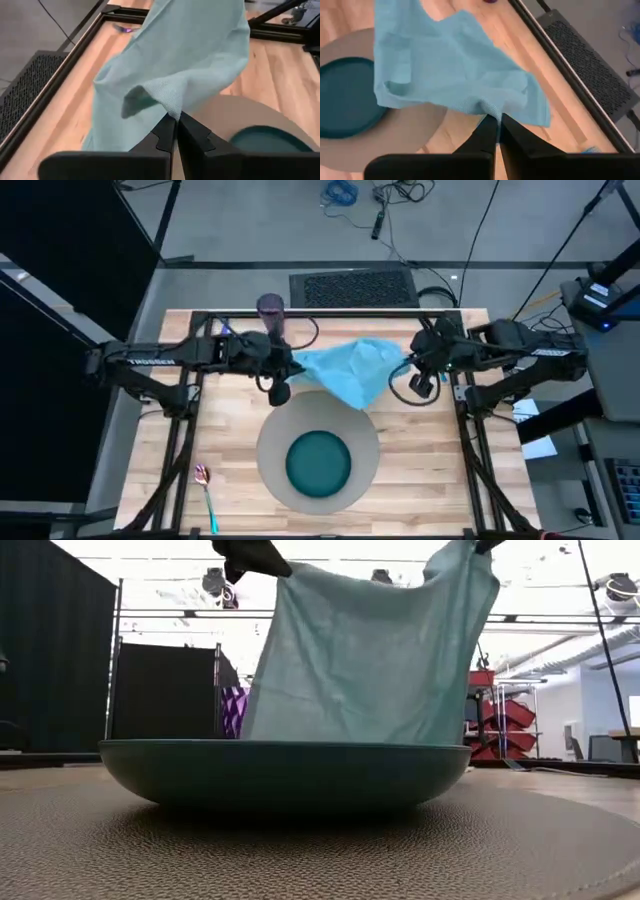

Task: Set table place
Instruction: Fold the blue table napkin

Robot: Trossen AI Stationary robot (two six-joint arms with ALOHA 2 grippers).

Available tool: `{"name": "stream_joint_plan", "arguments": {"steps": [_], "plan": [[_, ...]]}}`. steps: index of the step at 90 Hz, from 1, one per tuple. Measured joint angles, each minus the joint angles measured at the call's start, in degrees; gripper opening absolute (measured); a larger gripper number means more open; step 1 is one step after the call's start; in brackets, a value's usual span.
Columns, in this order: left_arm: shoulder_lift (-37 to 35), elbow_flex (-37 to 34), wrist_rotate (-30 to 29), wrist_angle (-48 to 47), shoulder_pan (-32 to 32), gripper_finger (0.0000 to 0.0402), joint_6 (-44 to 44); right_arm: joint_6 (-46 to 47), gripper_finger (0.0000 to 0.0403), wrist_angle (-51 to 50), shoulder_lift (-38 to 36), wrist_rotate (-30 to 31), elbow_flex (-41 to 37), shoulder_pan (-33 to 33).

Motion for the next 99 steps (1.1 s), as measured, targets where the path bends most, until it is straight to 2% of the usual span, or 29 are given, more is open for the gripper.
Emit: {"name": "stream_joint_plan", "arguments": {"steps": [10,28,37,44,49,57,61,65,85,99], "plan": [[0.0,0.0,-2.9,-0.7,-1.28,0.0,-0.67,0.31,0.0,-0.92,-0.63,3.35,0.01,0.78],[-1.9,-0.01,-10.09,-1.05,-1.08,0.0,0.04,4.27,0.0,-10.5,-0.89,7.55,0.01,-0.57],[-2.97,-0.01,-10.62,-0.9,-0.16,0.0,0.2,3.07,0.0,-10.6,-0.84,10.85,0.01,-1.68],[-3.37,0.0,-10.7,-0.46,0.56,0.0,0.24,-1.93,0.0,-6.69,-0.73,12.87,0.01,-3.1],[-3.66,0.0,-10.7,-0.56,0.79,0.0,0.26,-5.85,0.0,-0.22,-0.57,10.52,0.01,-3.91],[-3.78,0.0,-10.8,-0.5,0.79,0.0,0.28,-10.22,0.0,9.37,0.54,-0.1,0.01,-4.87],[-3.78,-0.02,-10.86,-0.84,0.75,0.0,0.25,-10.36,0.0,11.33,1.38,-5.09,0.06,-4.86],[-3.78,0.0,-10.86,-1.61,0.72,0.0,0.18,-9.43,0.0,10.72,2.33,-7.45,0.06,-4.54],[-5.58,-0.01,-11.58,-7.45,-1.35,0.0,-1.33,0.1,0.0,-2.13,6.67,-6.18,-0.01,0.16],[-8.15,0.0,-12.61,-10.53,-2.91,0.0,-3.03,2.88,0.0,-0.8,6.7,-5.97,0.0,3.7]]}}
